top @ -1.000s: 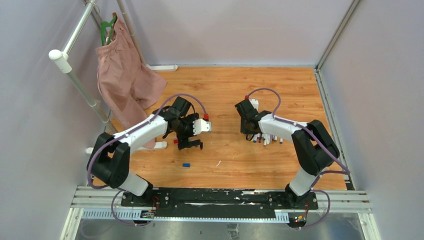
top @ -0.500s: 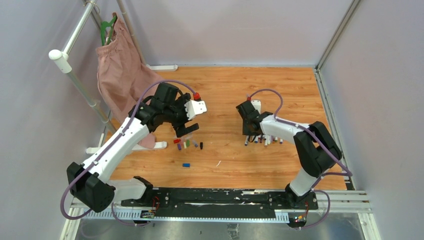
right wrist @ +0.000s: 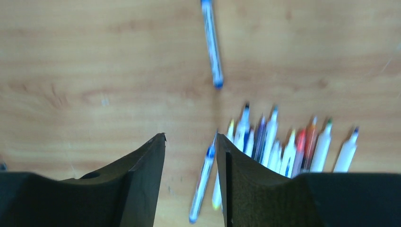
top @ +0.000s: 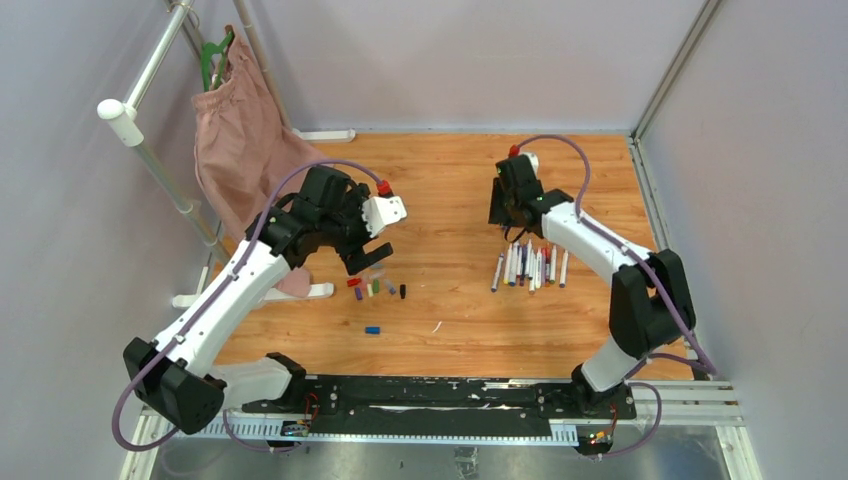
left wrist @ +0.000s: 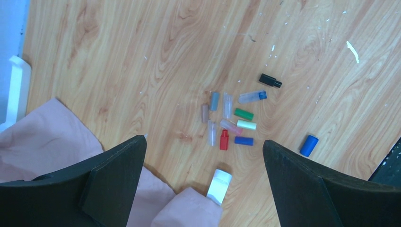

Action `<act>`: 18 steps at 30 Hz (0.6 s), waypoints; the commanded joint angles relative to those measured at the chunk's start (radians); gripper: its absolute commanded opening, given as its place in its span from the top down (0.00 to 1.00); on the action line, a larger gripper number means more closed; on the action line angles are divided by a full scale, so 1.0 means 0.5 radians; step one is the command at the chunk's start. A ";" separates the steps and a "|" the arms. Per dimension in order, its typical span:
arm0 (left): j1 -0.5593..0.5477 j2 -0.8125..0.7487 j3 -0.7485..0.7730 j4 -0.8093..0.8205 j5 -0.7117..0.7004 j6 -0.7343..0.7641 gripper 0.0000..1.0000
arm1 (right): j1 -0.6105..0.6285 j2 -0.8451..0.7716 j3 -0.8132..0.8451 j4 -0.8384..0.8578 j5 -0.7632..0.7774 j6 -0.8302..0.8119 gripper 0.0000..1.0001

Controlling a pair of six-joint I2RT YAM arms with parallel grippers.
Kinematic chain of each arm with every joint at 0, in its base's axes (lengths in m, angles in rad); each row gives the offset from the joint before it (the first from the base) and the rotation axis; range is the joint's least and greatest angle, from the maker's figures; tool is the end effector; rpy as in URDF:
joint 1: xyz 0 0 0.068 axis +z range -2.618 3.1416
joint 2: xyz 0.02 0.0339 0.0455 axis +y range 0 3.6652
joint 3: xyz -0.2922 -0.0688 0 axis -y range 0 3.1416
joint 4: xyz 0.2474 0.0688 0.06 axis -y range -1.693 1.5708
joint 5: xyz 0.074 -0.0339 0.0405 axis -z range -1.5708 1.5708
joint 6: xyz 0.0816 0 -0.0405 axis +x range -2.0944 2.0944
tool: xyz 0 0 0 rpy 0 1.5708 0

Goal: Open the pen caps
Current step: Pick up the pen from the center of the board.

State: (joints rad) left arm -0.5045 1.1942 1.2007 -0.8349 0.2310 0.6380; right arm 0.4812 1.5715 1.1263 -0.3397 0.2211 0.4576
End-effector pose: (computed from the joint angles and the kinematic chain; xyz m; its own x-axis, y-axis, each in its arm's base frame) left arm 0.2214 -0.1436 0.3338 -0.1572 0.7491 -0.6435 0.8710 0.4123 0.2671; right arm 0.3434 0.1591 0.2447 -0.7008 0.1204 -0.7031 -0.0050 0.9848 0.1735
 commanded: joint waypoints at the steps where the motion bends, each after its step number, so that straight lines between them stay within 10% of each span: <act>1: -0.010 -0.067 0.045 -0.033 -0.019 -0.060 0.00 | -0.152 0.251 0.322 -0.057 -0.049 -0.218 0.50; 10: -0.010 -0.095 0.015 -0.033 -0.002 -0.075 0.00 | -0.318 0.922 0.920 -0.221 -0.237 -0.436 0.46; 18: -0.010 -0.119 -0.032 -0.033 -0.017 -0.075 0.00 | -0.324 1.096 1.014 -0.266 -0.271 -0.507 0.63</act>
State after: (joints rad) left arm -0.5056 1.1564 1.1976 -0.8421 0.2287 0.6132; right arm 0.3309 2.1075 1.6020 -0.4194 0.1040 0.2459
